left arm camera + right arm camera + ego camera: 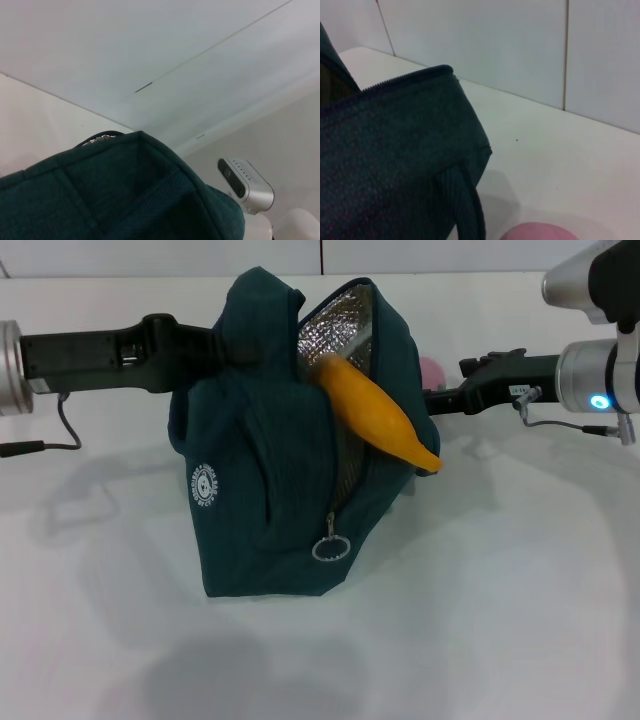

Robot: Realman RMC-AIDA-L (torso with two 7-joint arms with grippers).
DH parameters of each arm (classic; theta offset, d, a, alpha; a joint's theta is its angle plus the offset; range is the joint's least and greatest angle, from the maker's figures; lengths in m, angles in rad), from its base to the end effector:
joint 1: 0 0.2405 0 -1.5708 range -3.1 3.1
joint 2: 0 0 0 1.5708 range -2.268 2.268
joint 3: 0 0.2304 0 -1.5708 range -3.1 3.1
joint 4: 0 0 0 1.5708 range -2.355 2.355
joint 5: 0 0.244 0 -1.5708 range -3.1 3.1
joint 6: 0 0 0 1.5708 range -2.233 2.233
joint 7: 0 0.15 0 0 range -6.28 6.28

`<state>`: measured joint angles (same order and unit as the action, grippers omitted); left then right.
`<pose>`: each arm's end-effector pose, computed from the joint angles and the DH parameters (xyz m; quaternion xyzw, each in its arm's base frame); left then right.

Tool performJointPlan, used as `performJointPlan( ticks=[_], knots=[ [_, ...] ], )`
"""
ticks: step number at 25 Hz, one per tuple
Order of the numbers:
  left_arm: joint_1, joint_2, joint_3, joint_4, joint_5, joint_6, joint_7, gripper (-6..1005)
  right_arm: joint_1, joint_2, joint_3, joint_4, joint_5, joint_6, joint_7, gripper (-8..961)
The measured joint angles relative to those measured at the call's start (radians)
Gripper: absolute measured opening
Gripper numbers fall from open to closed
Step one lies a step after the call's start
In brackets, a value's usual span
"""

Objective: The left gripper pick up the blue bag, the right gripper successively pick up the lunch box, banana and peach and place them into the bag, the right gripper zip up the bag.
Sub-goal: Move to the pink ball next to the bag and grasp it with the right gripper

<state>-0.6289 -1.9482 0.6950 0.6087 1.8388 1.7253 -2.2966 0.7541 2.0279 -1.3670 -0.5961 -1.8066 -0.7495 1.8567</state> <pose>-0.2206 0.3707 0.0627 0.7808 0.5350 0.3189 0.0487 0.1976 0.4535 -0.0512 -0.9161 0.2826 0.0912 0.2694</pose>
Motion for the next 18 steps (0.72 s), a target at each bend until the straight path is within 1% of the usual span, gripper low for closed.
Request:
performJointPlan(
  ticks=[8,18],
  knots=[
    [-0.001,0.000,0.000,-0.002,0.000,-0.002,0.006,34,0.009,0.000,-0.053,0.001,0.012,0.038,-0.001,782],
    [-0.010,0.000,0.000,-0.003,0.001,-0.003,0.006,33,0.019,0.000,-0.124,0.012,0.033,0.078,-0.001,574]
  ],
)
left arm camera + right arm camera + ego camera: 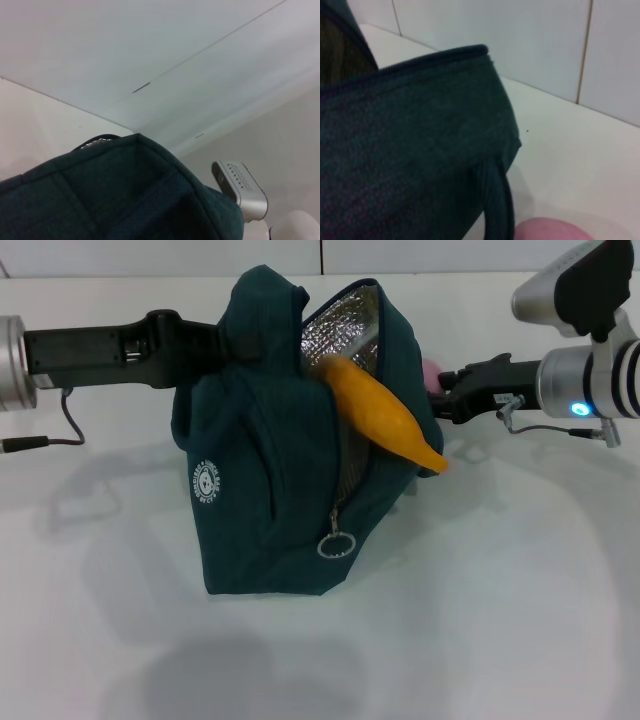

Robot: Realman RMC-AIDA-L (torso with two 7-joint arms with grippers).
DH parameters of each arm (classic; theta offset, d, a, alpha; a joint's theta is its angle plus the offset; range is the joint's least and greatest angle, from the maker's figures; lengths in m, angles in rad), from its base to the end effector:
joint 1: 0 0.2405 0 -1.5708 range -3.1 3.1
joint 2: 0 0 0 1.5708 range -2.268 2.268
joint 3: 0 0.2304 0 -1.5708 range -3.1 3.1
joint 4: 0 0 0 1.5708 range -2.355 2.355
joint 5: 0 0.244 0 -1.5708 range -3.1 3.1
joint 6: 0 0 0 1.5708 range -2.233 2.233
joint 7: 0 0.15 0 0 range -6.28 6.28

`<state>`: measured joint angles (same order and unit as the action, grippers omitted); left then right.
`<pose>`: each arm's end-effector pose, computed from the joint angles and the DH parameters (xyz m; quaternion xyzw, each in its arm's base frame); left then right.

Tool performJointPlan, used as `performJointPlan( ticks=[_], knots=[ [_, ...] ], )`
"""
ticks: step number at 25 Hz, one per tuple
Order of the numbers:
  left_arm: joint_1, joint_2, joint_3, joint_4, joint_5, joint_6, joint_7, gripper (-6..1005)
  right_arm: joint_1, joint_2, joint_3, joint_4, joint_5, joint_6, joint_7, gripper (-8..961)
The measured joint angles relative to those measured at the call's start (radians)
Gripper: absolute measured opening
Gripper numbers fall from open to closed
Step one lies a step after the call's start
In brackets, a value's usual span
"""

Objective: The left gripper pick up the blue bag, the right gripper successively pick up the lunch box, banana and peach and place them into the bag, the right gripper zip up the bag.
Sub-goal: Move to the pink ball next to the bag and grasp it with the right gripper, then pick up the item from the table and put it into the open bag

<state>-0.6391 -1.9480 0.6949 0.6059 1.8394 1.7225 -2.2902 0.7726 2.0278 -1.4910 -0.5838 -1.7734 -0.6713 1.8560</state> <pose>-0.2173 0.3731 0.0622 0.7844 0.5299 0.3187 0.0486 0.1915 0.4524 -0.0674 -0.9249 0.2546 0.0654 0.2749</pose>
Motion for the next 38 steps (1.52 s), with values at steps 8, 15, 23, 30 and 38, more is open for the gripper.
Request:
performJointPlan(
  ticks=[8,15,23,30,38],
  knots=[
    [0.002,0.000,0.000,0.000,-0.001,0.001,0.000,34,-0.010,0.000,-0.029,-0.022,0.000,0.013,-0.009,298],
    [0.006,0.000,0.000,0.000,-0.004,0.002,-0.001,33,-0.026,-0.002,-0.023,-0.036,0.000,0.038,-0.009,184],
    [0.013,0.000,-0.006,0.000,-0.004,0.003,-0.005,33,-0.205,-0.007,-0.003,-0.290,0.003,0.099,-0.009,125],
    [0.037,0.009,-0.009,0.000,-0.009,0.000,0.000,34,-0.317,-0.014,0.093,-0.466,0.111,0.026,-0.039,75],
    [0.057,0.012,-0.009,0.004,-0.011,-0.004,0.003,34,-0.326,-0.013,0.211,-0.516,0.407,-0.292,-0.195,35]
  ],
)
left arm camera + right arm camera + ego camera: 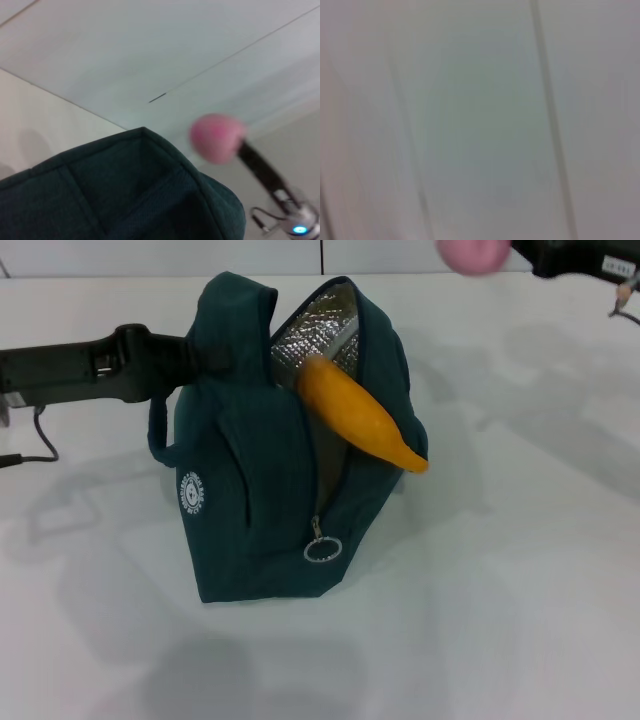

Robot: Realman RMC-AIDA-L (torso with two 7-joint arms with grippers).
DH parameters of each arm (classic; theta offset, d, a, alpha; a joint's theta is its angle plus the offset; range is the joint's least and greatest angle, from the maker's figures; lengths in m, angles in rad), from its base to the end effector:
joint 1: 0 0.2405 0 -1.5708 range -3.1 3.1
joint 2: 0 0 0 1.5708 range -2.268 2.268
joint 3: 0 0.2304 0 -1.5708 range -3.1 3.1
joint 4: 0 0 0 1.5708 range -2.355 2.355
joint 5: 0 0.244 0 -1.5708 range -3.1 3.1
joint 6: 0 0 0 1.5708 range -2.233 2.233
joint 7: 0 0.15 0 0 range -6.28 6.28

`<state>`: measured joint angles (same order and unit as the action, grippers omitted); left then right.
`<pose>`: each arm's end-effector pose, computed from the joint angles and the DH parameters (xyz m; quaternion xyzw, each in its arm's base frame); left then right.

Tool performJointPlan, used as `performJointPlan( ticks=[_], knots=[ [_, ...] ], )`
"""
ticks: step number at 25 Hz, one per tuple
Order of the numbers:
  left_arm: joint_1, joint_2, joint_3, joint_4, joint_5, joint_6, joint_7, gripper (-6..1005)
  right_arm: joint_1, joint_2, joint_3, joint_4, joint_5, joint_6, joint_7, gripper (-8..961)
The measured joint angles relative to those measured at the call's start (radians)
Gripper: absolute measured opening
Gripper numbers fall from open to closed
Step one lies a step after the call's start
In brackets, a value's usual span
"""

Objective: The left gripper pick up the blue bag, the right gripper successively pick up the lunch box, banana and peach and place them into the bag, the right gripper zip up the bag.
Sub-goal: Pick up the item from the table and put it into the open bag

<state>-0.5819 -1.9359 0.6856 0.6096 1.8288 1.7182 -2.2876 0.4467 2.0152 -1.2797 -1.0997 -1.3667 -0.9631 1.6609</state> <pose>-0.2394 0.3632 0.0701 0.7694 0.5481 0.3269 0.0289 0.1393 0.4291 0.0614 -0.8728 0.1843 0.3404 0.2972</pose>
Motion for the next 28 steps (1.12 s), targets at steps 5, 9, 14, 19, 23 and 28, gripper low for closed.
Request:
performJointPlan(
  ticks=[5,9,14,19,23,28],
  knots=[
    [0.008,0.000,0.000,0.002,0.000,-0.001,0.001,34,0.040,0.000,-0.007,-0.004,0.059,-0.121,-0.022,55],
    [0.013,0.000,0.000,-0.001,0.000,-0.010,0.003,33,0.092,0.003,-0.074,0.033,0.053,-0.159,-0.029,72],
    [0.019,0.000,0.000,0.003,-0.002,-0.013,0.005,33,0.178,0.006,-0.139,0.152,0.049,-0.141,-0.048,92],
    [0.019,0.000,0.000,-0.001,-0.002,-0.012,0.012,33,0.259,0.004,-0.148,0.249,0.049,-0.135,-0.055,112],
    [0.019,0.001,0.000,0.002,-0.003,-0.012,0.013,33,0.269,0.004,-0.149,0.250,0.049,-0.116,-0.055,128],
    [0.019,0.003,0.000,0.002,-0.003,-0.011,0.013,33,0.270,0.004,-0.149,0.256,0.050,-0.112,-0.052,149]
  ],
)
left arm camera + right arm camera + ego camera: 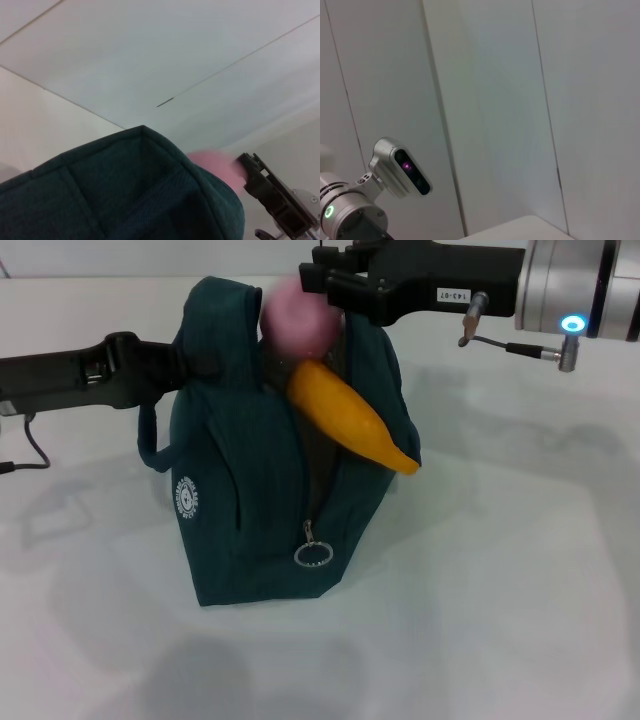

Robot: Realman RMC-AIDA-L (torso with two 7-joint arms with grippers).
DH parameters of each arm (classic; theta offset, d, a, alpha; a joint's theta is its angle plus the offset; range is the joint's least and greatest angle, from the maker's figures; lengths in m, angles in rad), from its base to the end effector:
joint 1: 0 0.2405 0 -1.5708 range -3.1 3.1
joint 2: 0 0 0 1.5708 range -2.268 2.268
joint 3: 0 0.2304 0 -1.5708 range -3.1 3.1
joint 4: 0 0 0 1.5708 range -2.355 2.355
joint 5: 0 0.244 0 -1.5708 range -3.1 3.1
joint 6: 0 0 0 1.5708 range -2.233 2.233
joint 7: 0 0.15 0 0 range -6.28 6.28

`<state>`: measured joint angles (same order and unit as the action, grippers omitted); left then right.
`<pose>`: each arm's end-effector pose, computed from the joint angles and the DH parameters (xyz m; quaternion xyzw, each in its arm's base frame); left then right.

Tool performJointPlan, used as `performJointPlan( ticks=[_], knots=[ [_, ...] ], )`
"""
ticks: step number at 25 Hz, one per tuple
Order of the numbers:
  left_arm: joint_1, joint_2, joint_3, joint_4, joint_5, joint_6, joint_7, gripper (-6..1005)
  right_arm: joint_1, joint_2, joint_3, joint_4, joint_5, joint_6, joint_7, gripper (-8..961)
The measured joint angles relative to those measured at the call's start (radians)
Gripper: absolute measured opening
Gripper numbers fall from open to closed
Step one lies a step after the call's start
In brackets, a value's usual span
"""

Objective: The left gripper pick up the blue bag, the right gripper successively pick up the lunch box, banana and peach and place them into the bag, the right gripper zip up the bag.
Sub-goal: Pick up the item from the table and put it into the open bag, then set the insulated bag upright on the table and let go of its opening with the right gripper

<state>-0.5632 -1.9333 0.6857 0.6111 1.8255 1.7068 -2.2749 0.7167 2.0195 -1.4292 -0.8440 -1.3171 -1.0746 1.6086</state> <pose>-0.2469 0.3607 0.0717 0.7671 0.5507 0.3287 0.0169 0.0732 0.4261 -0.0208 -0.9292 0.1310 0.3179 0.1356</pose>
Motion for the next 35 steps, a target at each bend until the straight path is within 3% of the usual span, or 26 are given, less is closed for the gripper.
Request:
performJointPlan(
  ticks=[3,9,14,18,22,27,32,35],
  knots=[
    [-0.002,0.000,0.000,0.000,-0.001,0.000,0.000,33,0.003,-0.001,0.000,0.002,0.000,0.000,0.000,161],
    [-0.004,0.001,0.000,-0.003,-0.001,0.001,0.000,33,0.005,-0.002,0.003,-0.001,0.002,-0.002,0.001,394],
    [0.000,0.001,0.000,-0.004,-0.001,0.001,0.000,33,-0.063,-0.006,0.055,-0.047,0.010,-0.002,0.079,470],
    [0.000,0.002,0.000,-0.003,-0.001,0.001,0.000,33,-0.147,-0.017,0.101,-0.056,0.006,-0.024,0.241,472],
    [-0.006,0.002,0.000,-0.004,-0.001,0.000,0.000,33,-0.187,-0.026,0.107,0.005,0.009,-0.065,0.371,480],
    [-0.011,0.000,0.000,-0.006,0.000,0.001,0.000,33,-0.165,-0.010,0.115,0.144,0.012,-0.121,0.483,491],
    [-0.012,-0.002,0.000,-0.006,0.001,0.000,0.000,33,-0.118,-0.008,0.116,0.290,0.038,-0.150,0.522,502],
    [-0.012,-0.004,0.000,-0.006,0.003,0.000,0.003,33,-0.115,-0.002,0.116,0.310,0.054,-0.178,0.513,509]
  ],
)
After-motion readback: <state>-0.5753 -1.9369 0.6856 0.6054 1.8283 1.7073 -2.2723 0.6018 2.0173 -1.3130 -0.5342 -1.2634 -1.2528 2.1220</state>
